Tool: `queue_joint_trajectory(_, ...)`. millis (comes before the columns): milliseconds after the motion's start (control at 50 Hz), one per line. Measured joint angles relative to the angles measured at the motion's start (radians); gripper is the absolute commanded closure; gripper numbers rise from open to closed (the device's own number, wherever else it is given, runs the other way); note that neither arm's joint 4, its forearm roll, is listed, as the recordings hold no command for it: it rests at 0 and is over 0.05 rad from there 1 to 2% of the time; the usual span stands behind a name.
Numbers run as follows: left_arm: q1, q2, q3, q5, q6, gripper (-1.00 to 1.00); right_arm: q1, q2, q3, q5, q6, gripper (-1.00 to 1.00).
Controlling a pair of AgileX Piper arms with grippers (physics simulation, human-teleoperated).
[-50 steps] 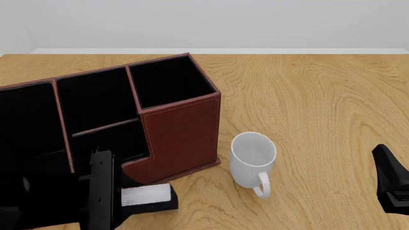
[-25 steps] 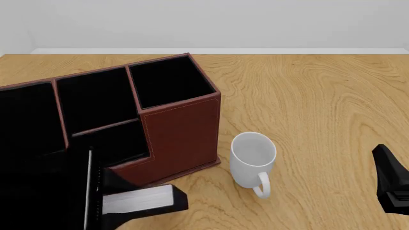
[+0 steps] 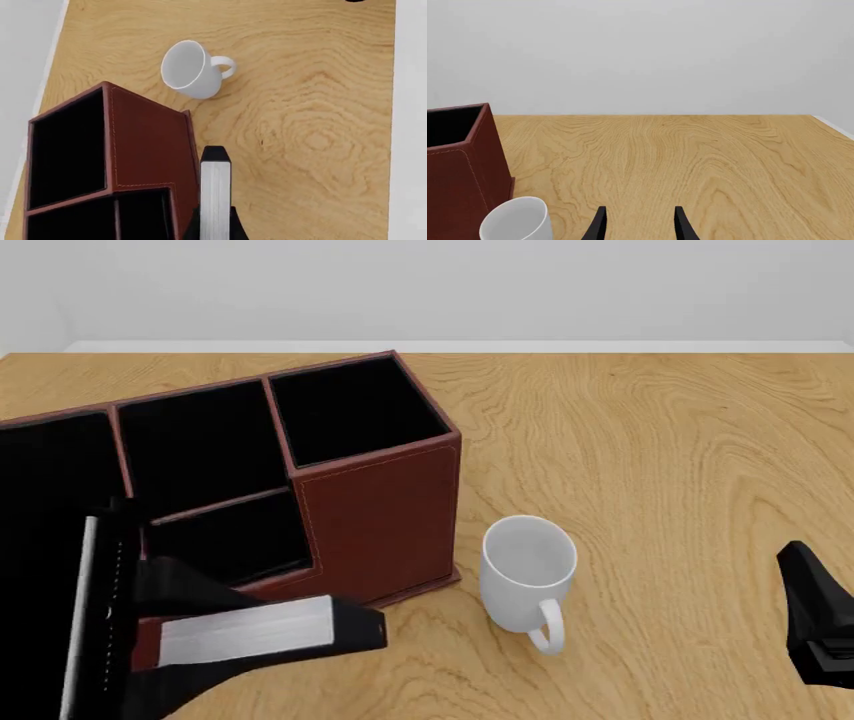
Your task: Pick up the book and place it in the front compartment of the caddy.
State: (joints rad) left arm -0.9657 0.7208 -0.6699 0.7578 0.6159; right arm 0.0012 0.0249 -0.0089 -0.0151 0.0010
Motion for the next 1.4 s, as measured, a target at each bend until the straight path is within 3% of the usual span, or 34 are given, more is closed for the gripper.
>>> queue_joint_trajectory(400,0.024,-0.112,-0.173,0.123,0.12,1.0,0.0,0.0,0.0,0.0,0.0,-1.0)
queue_joint_trajectory(840,0.245,-0.115,-0.368,0.204,0.322,1.0,0.0,0.0,0.0,0.0,0.0,-1.0)
queue_joint_trajectory(1140,0.387,-0.065,-0.431,0.197,0.448,1.0,0.0,0.0,0.0,0.0,0.0,-1.0)
queue_joint_trajectory(1400,0.397,-0.002,-0.445,0.172,0.487,1.0,0.0,0.0,0.0,0.0,0.0,-1.0)
